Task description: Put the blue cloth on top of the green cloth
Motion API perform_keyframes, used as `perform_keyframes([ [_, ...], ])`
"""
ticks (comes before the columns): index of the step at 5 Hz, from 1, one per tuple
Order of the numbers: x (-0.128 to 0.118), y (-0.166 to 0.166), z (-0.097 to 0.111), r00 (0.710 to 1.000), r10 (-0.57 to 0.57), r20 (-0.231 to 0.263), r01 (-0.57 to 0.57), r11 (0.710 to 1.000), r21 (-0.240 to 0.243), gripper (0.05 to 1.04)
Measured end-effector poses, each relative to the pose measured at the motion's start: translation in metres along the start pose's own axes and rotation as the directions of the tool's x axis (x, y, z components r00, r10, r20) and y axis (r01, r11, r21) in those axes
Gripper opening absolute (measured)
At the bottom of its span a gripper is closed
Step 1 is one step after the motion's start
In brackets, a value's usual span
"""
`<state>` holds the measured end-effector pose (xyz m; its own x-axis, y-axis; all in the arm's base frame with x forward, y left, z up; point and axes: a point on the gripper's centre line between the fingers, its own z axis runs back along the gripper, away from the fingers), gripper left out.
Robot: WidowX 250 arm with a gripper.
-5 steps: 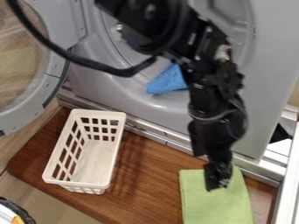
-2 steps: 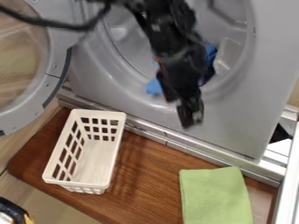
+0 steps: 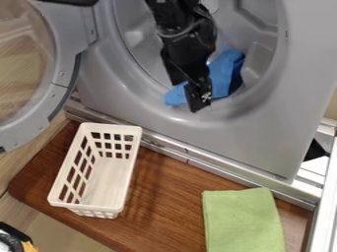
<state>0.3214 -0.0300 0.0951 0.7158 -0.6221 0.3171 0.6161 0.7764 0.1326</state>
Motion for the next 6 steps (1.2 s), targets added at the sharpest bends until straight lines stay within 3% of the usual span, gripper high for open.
perform_keyframes([
  [1, 0.003, 0.021, -0.003, 1.0, 0.006, -0.003, -0.005, 0.998, 0.068, 0.999],
  [2, 0.013, 0.032, -0.01, 1.0, 0.001, 0.019, -0.003, 0.997, 0.078, 0.999],
  [4, 0.036, 0.041, -0.04, 0.991, -0.023, 0.13, 0.017, 0.999, 0.051, 0.964],
  [5, 0.034, 0.045, -0.047, 0.99, 0.013, 0.139, -0.025, 0.996, 0.085, 0.682],
  [6, 0.026, 0.038, -0.059, 0.994, 0.04, 0.106, -0.047, 0.996, 0.07, 0.371],
])
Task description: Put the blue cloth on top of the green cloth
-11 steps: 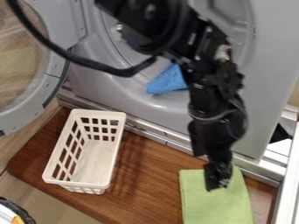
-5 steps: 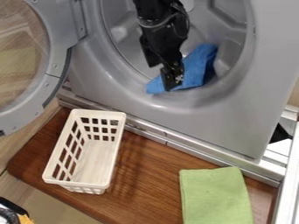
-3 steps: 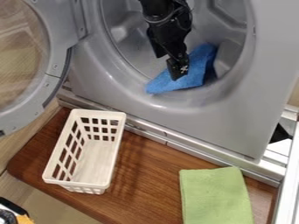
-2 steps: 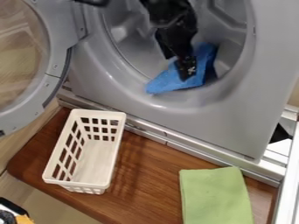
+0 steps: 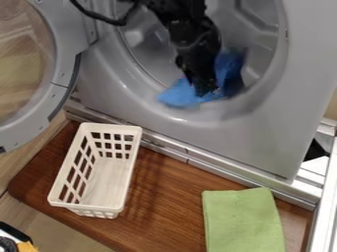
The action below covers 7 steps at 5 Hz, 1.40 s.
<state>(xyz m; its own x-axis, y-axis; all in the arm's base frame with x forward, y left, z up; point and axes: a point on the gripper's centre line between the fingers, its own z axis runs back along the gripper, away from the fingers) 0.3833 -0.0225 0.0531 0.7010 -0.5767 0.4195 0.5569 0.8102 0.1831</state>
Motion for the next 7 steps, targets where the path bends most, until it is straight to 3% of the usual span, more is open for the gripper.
perform_keyframes([
  [1, -0.001, -0.005, -0.001, 1.0, 0.001, -0.014, -0.001, 1.0, -0.007, 0.162],
  [2, -0.006, -0.013, -0.001, 0.999, 0.007, -0.034, -0.008, 1.0, -0.023, 0.087],
  [4, -0.013, -0.026, 0.029, 0.997, 0.035, -0.072, -0.036, 0.999, -0.019, 0.085],
  [5, -0.02, -0.044, 0.042, 0.997, 0.052, -0.06, -0.054, 0.998, -0.024, 0.085],
  [6, -0.028, -0.073, 0.042, 0.999, 0.03, -0.042, -0.032, 0.998, -0.047, 0.085],
  [7, -0.043, -0.106, 0.033, 0.999, 0.011, -0.046, -0.016, 0.994, -0.112, 0.085],
])
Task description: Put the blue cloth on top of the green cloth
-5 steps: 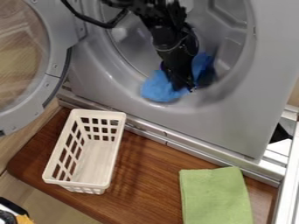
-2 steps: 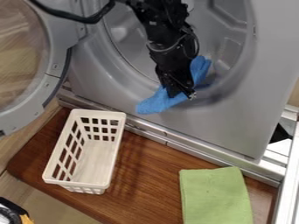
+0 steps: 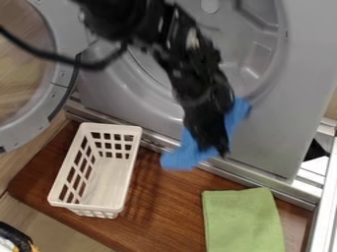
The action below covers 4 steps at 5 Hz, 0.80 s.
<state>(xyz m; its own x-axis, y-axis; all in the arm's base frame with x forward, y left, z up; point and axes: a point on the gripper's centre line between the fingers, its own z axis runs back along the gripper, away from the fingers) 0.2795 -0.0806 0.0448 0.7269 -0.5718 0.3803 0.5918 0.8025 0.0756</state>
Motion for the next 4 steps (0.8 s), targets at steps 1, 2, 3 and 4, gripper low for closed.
perform_keyframes([
  [1, -0.023, -0.027, -0.017, 1.0, 0.009, 0.005, -0.008, 0.998, -0.068, 0.085],
  [2, -0.05, -0.04, -0.029, 0.999, 0.032, -0.032, -0.035, 0.994, -0.099, 0.085],
  [3, -0.075, -0.039, -0.04, 0.993, 0.091, -0.071, -0.098, 0.989, -0.107, 0.085],
  [4, -0.089, -0.04, -0.055, 0.99, 0.1, -0.103, -0.114, 0.983, -0.141, 0.108],
])
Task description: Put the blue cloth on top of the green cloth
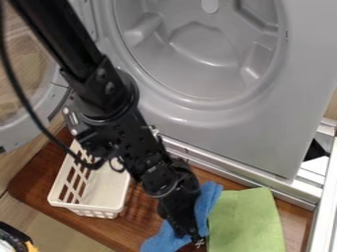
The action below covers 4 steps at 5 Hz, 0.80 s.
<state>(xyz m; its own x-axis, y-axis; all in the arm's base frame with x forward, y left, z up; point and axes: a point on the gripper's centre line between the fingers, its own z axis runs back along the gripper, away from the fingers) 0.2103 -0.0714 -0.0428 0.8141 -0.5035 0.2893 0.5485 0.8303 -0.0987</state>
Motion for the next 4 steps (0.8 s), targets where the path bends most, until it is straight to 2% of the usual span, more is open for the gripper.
perform_keyframes([
  [1, 0.005, -0.002, -0.008, 0.999, -0.023, -0.025, 0.022, 0.999, -0.047, 0.288],
  [3, 0.017, -0.009, -0.009, 0.998, -0.062, -0.023, 0.061, 0.997, -0.053, 0.883],
  [4, 0.03, -0.016, -0.003, 0.993, -0.12, -0.015, 0.118, 0.991, -0.063, 1.01],
])
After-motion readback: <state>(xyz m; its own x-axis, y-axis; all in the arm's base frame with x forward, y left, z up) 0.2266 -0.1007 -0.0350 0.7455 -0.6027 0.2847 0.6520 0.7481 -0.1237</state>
